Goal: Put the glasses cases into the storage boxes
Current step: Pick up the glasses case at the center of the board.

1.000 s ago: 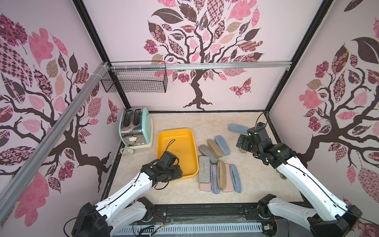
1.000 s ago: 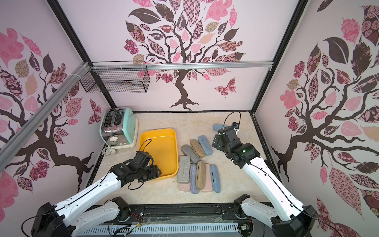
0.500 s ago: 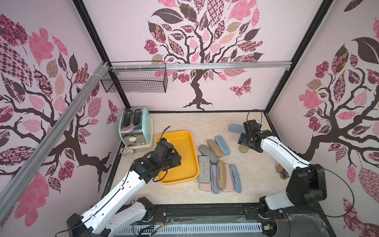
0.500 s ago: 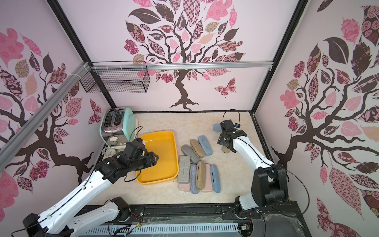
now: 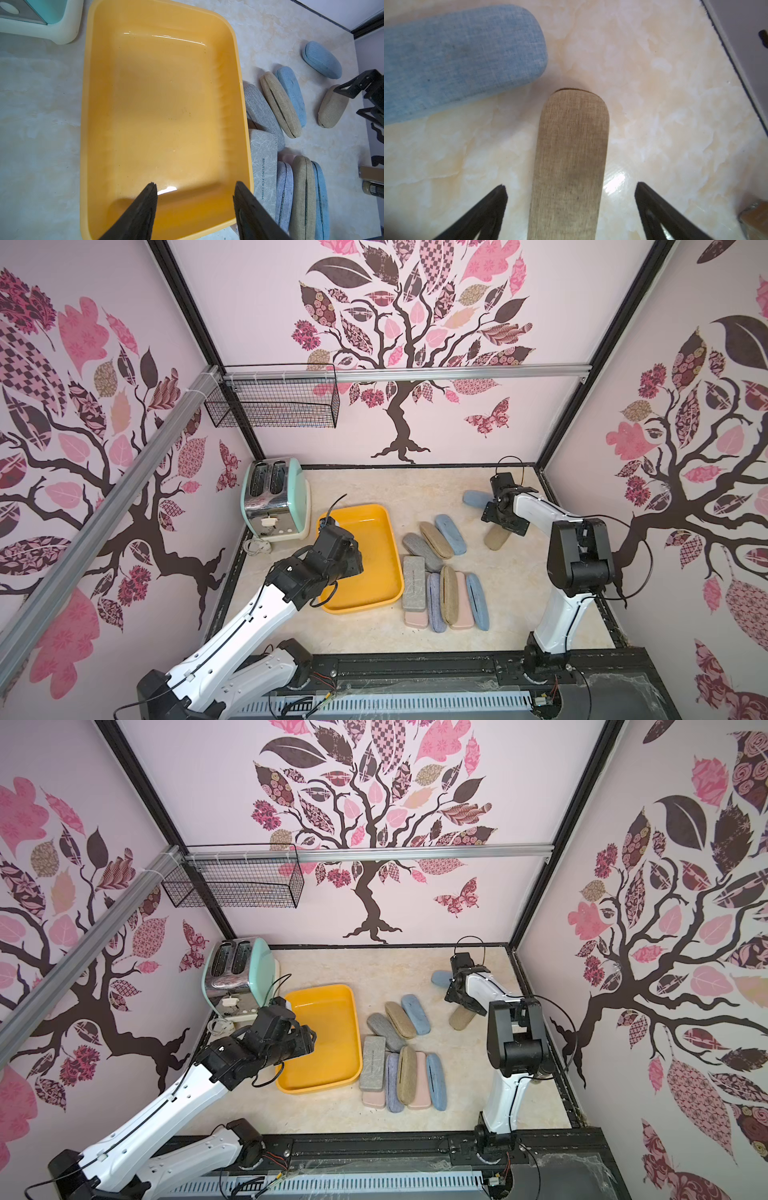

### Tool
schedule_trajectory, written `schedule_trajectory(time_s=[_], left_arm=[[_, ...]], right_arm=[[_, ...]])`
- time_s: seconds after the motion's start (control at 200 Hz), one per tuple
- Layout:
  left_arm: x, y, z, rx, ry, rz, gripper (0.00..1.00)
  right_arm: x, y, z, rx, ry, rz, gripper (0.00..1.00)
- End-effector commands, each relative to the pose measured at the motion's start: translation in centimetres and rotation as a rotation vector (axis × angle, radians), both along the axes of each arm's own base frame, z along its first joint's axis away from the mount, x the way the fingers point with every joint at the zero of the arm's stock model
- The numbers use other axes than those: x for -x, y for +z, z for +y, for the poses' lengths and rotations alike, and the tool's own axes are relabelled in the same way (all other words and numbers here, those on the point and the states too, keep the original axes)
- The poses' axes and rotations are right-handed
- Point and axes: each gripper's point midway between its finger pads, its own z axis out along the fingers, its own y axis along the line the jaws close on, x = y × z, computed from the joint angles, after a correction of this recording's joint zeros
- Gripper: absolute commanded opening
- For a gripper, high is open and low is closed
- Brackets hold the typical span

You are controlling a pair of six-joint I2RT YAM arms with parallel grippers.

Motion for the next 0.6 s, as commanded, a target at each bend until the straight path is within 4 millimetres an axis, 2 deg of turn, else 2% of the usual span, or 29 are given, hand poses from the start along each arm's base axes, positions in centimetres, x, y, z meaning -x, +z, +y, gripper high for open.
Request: schedule_trajectory(time_s=[0.0,0.17,0.34,0.595], left_arm=[[-0.3,-0.7,-0.1,-0.036,-0.026,0.004,0.62],[-0.5,-1.3,-0.3,-0.051,-0.031,0.019,0.62],[-0.5,-1.4,-0.5,-0.036,-0.026,0.021,0.62],[-0.2,-1.1,0.3,-0.054,-0.017,0.003,0.62]], right_arm=[[0.0,-2.1,-0.3,-0.05,-0.011,0.026,0.98],[0.5,-2.5,-0.4,-0.076,-0.002,0.016,0.97],[0.5,-4.0,-0.3,-0.094,0.001,0.041,0.94],[1.0,-4.9,-0.1,-0.108,0.003,0.056,0.81]])
